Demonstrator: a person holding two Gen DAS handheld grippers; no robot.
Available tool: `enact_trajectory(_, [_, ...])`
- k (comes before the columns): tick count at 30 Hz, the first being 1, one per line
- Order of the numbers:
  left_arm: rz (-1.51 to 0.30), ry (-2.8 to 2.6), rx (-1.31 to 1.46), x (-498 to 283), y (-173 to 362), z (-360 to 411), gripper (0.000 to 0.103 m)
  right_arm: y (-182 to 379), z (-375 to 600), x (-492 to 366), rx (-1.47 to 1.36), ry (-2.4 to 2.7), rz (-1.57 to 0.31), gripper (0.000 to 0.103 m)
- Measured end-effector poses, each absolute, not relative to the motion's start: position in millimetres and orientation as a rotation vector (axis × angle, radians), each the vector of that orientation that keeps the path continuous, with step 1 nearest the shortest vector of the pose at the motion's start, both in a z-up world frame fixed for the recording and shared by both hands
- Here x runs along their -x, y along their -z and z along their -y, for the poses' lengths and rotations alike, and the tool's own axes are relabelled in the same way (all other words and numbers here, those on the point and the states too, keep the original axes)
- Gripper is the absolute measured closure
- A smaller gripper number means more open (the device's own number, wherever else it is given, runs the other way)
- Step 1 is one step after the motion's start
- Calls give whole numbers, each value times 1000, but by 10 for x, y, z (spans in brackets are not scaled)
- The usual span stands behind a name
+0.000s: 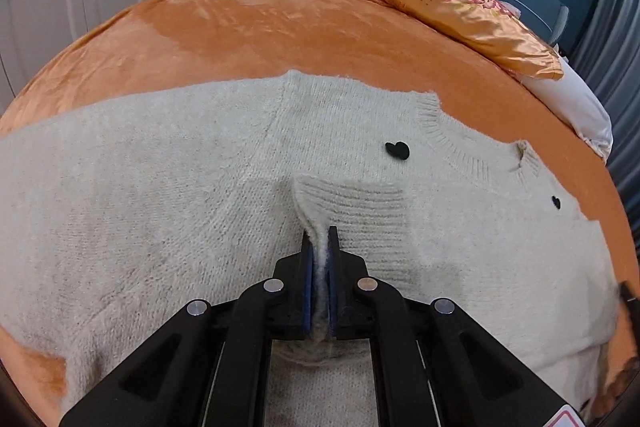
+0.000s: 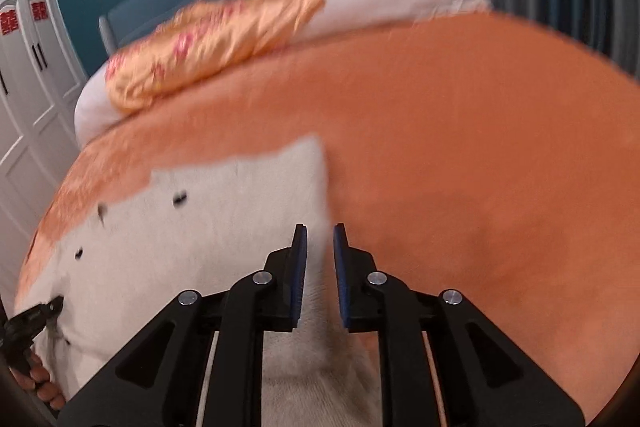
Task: Fold small clothes
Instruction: 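Lift the side edge and fold it over the body with the left gripper, then release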
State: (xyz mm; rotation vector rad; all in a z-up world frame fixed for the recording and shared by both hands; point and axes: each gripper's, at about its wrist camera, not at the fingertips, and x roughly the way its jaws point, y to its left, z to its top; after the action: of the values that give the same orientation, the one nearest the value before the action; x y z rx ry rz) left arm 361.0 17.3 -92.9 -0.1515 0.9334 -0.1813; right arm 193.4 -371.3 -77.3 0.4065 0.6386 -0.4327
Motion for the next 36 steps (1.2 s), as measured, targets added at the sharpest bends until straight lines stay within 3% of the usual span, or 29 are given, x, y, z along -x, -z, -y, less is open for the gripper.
enact_trajectory(2, [-915,170,125,-3593,961,-95,98,758,3594,-1920,-378,370,-671,93])
enact_trajectory(5, [-904,158,121,-3613,944,-92,94,1130,3463,-2093,-303,329,-863,103])
enact_trajectory(9, [-906,144,189,-3517,807,-311,81,1072,3468,-2099,-305,325,-870,103])
enact_trajectory(10, [-898,135,224,-3426,730,-462,77,1020,3462,-2076,-305,317,-854,100])
enact_trajectory(12, [-878,105,296,-3251,613,-818,42,938,3395,-1975,-304,296,-825,98])
enact_trajectory(14, [-853,19,391,-3035,525,-1391,34,900,3322,-1877,-312,270,-815,98])
enact_trajectory(16, [-853,-82,497,-2859,511,-2059,33,871,3184,-1756,-315,234,-819,98])
enact_trajectory(21, [-820,-390,737,-2483,620,-3641,33,945,2776,-1491,-250,175,-870,96])
enact_trajectory(23, [-808,-474,753,-2419,664,-3991,33,1027,2679,-1436,-236,160,-898,91])
enact_trajectory(28, [-808,-522,813,-2509,852,-4465,36,1086,2631,-1390,-220,175,-900,90])
enact_trajectory(29, [-804,-515,796,-2544,823,-4463,47,1094,2637,-1389,-224,174,-901,90])
enact_trajectory(30, [-808,-495,777,-2606,797,-4449,80,1097,2640,-1384,-228,173,-900,90])
enact_trajectory(31, [-831,-454,754,-2686,756,-4401,96,1097,2636,-1376,-228,173,-898,90])
enact_trajectory(36, [-706,-303,540,-2876,-32,-3684,96,1110,2641,-1375,-228,174,-890,89])
